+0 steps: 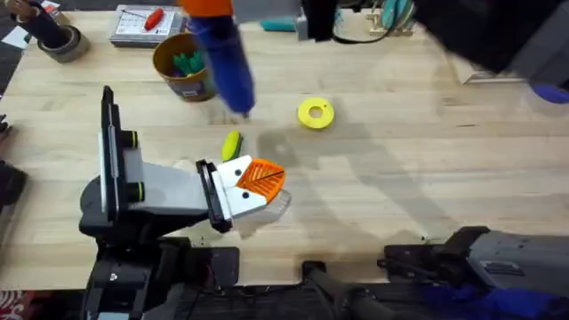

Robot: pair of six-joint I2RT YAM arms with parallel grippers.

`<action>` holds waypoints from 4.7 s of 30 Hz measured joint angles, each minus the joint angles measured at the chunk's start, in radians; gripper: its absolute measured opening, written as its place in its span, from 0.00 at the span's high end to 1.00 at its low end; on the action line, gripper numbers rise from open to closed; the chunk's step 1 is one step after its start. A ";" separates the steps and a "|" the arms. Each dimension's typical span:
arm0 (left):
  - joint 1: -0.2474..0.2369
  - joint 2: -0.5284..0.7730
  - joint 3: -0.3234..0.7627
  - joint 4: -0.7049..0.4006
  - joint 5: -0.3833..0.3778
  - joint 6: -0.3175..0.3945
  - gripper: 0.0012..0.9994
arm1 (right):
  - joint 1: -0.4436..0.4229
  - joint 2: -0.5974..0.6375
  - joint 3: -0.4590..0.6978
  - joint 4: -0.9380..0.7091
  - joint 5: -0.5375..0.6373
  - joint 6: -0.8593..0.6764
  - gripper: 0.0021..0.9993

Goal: Pick up the gripper from the table and insert it into the empty holder that is missing its gripper. Then pick up a screw, insert it into the mounting hole, and use the screwdriver to tighten it. Finally, clean up the table by picking up the vegetable and placing it into the bucket.

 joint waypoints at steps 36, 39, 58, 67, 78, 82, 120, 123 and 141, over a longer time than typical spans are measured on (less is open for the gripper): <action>0.000 0.000 0.000 0.000 0.000 0.000 0.99 | -0.436 0.296 0.216 -1.039 0.767 -1.205 0.98; 0.000 0.000 0.000 0.000 0.000 0.000 0.99 | -0.437 0.344 0.209 -1.035 0.839 -1.222 0.98; 0.000 0.000 0.000 0.000 0.000 0.000 0.99 | -0.520 0.430 -0.015 -1.011 1.058 -1.387 0.98; 0.000 0.000 0.000 0.000 0.000 0.000 0.99 | -0.510 0.425 -0.014 -0.993 1.068 -1.414 0.05; 0.000 0.000 0.000 0.000 0.000 0.004 0.24 | -0.472 0.348 -0.017 -1.023 1.068 -1.352 0.00; 0.000 0.000 0.000 0.000 0.000 0.003 0.02 | -0.452 0.225 -0.017 -0.965 1.064 -1.213 0.00; 0.000 0.544 0.541 -0.372 -0.403 -0.051 0.01 | -0.449 -0.457 -0.017 -1.197 0.824 -0.149 0.00; 0.000 0.649 0.652 -0.498 -0.467 -0.004 0.01 | -0.449 -0.476 -0.017 -1.261 0.823 -0.181 0.00; 0.000 0.999 0.938 -0.918 -0.916 0.090 0.01 | -0.449 -0.360 -0.017 -1.416 0.823 -0.328 0.00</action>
